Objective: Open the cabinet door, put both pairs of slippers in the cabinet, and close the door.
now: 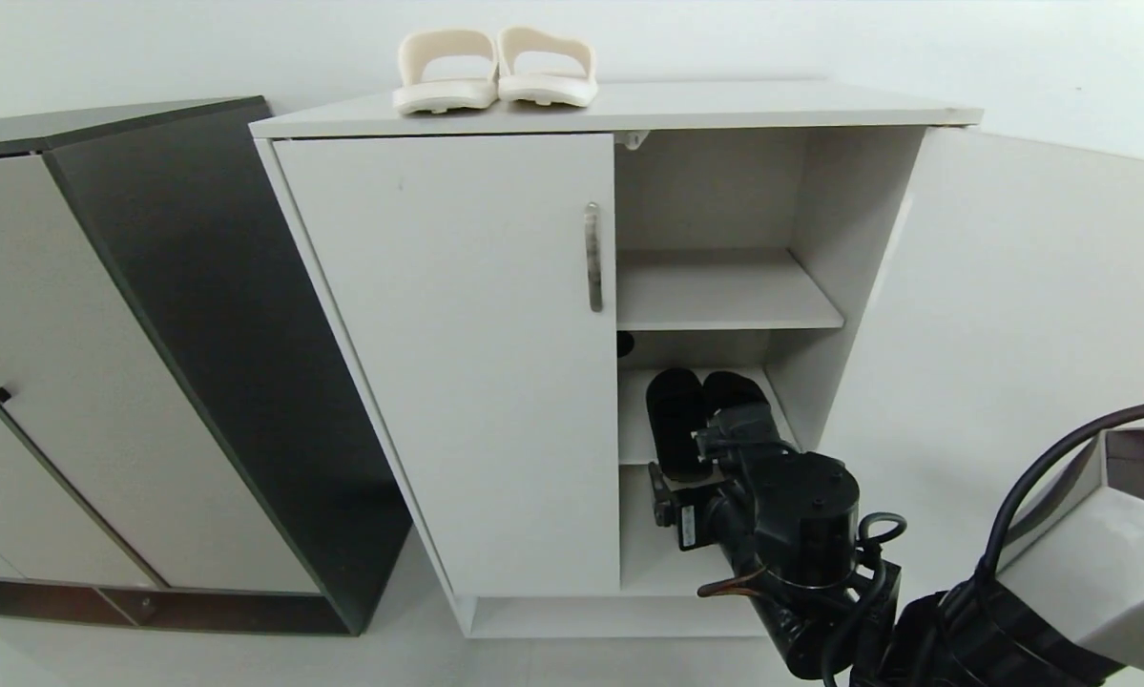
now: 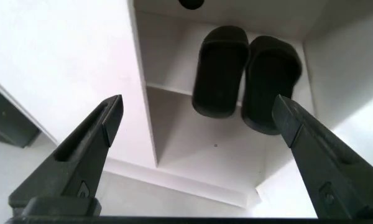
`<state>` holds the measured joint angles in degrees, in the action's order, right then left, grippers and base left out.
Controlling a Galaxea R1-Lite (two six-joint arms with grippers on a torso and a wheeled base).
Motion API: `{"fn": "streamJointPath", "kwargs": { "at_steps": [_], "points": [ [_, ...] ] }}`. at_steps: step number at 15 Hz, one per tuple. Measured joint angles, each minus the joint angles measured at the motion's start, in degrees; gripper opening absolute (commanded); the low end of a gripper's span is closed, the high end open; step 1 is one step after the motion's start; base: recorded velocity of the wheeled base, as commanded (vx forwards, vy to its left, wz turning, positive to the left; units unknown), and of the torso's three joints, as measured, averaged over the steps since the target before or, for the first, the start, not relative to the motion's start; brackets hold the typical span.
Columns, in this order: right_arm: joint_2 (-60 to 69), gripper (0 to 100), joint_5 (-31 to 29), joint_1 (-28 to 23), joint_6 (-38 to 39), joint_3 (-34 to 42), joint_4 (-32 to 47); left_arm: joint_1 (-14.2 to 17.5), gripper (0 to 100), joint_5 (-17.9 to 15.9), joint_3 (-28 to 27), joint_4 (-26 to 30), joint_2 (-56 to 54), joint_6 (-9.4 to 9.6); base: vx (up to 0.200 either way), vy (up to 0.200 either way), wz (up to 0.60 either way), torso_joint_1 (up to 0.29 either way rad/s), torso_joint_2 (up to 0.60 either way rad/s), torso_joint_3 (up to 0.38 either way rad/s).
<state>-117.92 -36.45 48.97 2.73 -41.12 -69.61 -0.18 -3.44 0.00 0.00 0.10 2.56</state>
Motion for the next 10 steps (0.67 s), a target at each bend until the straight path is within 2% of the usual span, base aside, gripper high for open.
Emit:
{"fn": "streamJointPath", "kwargs": {
  "at_steps": [8,10],
  "points": [
    [0.12,100,-0.11,0.04,-0.05,0.06,-0.27,0.0,0,0.0,0.0,0.0,0.0,0.0,0.0,0.2,0.0,0.001,0.0,0.004],
    [0.12,100,-0.2,0.04,-0.11,0.09,-0.27,0.0,0,0.0,0.0,0.0,0.0,0.0,0.0,0.0,0.0,0.0,0.0,0.0]
  ]
}}
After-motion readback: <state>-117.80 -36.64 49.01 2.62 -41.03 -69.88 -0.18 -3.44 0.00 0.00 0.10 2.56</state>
